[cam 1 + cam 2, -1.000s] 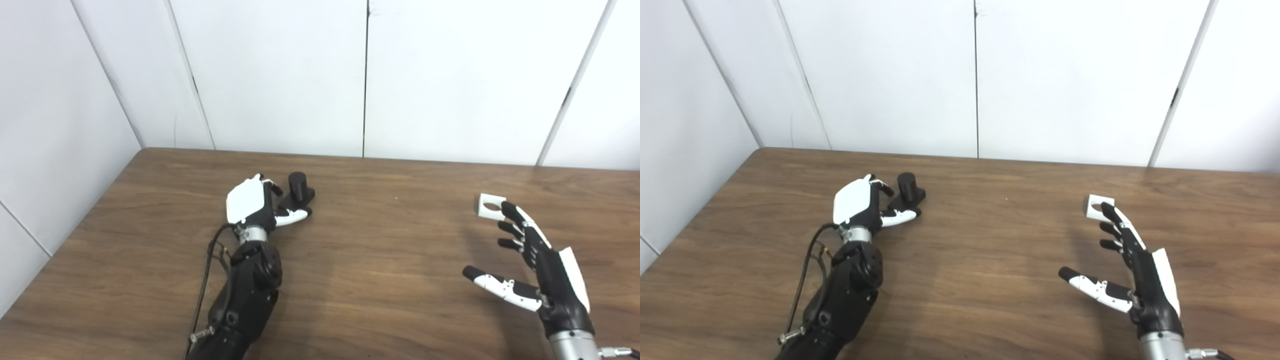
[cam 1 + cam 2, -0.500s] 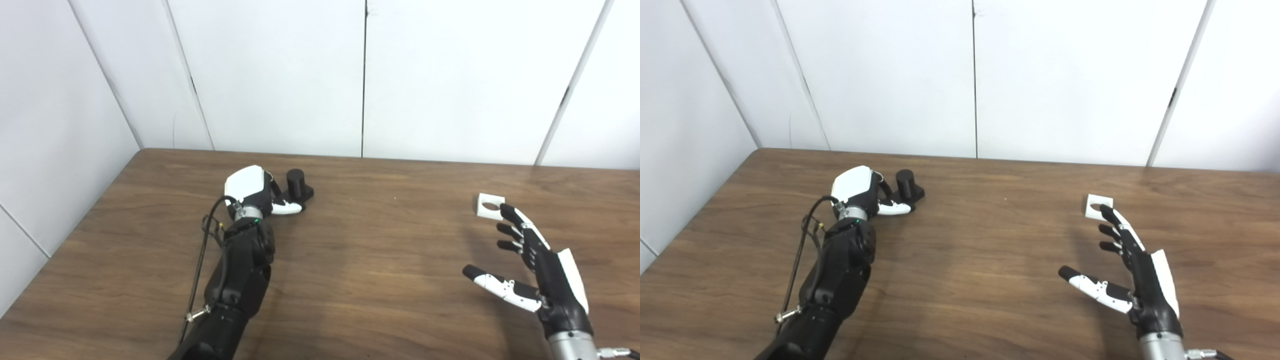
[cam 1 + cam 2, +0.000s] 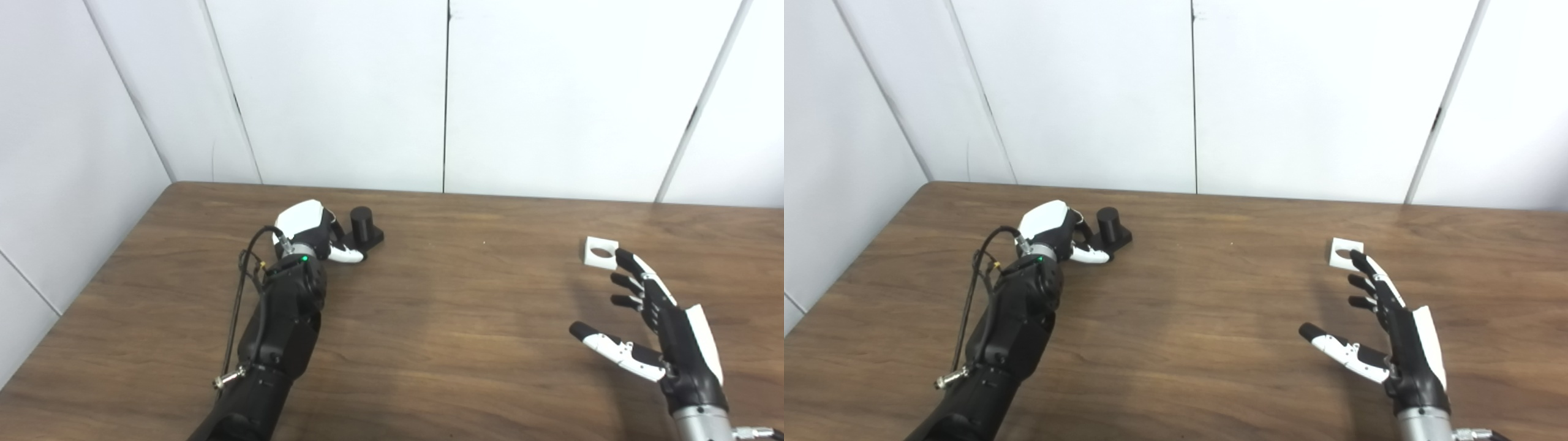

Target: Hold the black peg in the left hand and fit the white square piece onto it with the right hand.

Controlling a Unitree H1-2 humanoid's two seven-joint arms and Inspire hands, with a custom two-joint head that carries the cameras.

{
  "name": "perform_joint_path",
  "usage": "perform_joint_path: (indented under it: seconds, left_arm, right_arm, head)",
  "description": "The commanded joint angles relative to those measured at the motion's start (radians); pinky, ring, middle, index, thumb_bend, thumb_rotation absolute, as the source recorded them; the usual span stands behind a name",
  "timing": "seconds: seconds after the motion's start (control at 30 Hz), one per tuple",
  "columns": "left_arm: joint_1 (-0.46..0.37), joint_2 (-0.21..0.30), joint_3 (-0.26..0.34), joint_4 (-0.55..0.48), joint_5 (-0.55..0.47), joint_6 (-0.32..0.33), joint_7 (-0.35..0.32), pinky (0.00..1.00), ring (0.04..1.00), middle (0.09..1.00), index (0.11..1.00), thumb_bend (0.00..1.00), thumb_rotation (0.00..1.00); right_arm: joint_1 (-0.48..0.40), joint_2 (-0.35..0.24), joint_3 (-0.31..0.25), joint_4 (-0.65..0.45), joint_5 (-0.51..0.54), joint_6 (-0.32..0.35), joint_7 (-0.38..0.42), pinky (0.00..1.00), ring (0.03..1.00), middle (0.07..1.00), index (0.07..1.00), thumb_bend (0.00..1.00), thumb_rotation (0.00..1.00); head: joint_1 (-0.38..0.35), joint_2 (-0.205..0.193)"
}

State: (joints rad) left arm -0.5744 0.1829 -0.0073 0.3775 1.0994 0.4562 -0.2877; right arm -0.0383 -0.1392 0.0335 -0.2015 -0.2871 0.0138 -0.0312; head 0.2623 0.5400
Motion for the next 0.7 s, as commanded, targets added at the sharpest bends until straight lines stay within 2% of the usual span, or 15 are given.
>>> perform_joint_path:
  seconds: [0.0,0.07,0.13,0.27,0.3,0.37,0.67]
  left_arm:
    - [-0.006,0.021,-0.002,-0.011,-0.031,0.013,-0.04,1.0,0.898,0.852,0.597,0.78,0.26]
    - [-0.003,0.034,-0.012,-0.016,-0.101,0.004,-0.054,0.96,0.89,0.85,0.6,0.77,0.24]
    - [0.003,0.051,-0.024,-0.014,-0.173,-0.034,-0.049,0.89,0.868,0.825,0.6,0.75,0.2]
    - [0.013,0.087,-0.067,-0.009,-0.257,-0.093,-0.023,0.97,0.932,0.892,0.583,0.75,0.19]
    - [0.015,0.093,-0.077,-0.009,-0.273,-0.1,-0.015,0.99,0.945,0.903,0.529,0.61,0.12]
    - [0.019,0.108,-0.098,-0.005,-0.308,-0.13,0.002,1.0,0.962,0.91,0.497,0.53,0.08]
    - [0.028,0.152,-0.166,0.006,-0.401,-0.204,0.067,1.0,0.956,0.897,0.49,0.52,0.07]
  right_arm:
    - [-0.025,0.003,-0.002,-0.023,0.005,-0.04,-0.007,0.74,0.851,0.908,0.89,0.66,0.32]
    - [-0.026,0.003,-0.002,-0.024,0.008,-0.041,-0.005,0.73,0.849,0.908,0.889,0.66,0.33]
    - [-0.025,0.003,-0.003,-0.027,0.013,-0.038,-0.003,0.74,0.854,0.912,0.891,0.66,0.33]
    - [-0.025,0.002,-0.002,-0.034,0.014,-0.034,-0.001,0.73,0.852,0.913,0.891,0.66,0.36]
    - [-0.024,0.002,-0.002,-0.034,0.014,-0.033,-0.001,0.73,0.85,0.911,0.89,0.66,0.35]
    - [-0.023,0.0,-0.002,-0.034,0.008,-0.033,-0.002,0.73,0.848,0.907,0.89,0.66,0.37]
    - [-0.019,-0.001,0.0,-0.029,0.001,-0.046,-0.007,0.74,0.839,0.899,0.888,0.65,0.38]
  head:
    - [-0.001,0.001]
    - [-0.003,0.002]
    - [-0.003,0.002]
    - [-0.004,0.004]
    - [-0.004,0.004]
    - [-0.005,0.005]
    - [-0.008,0.009]
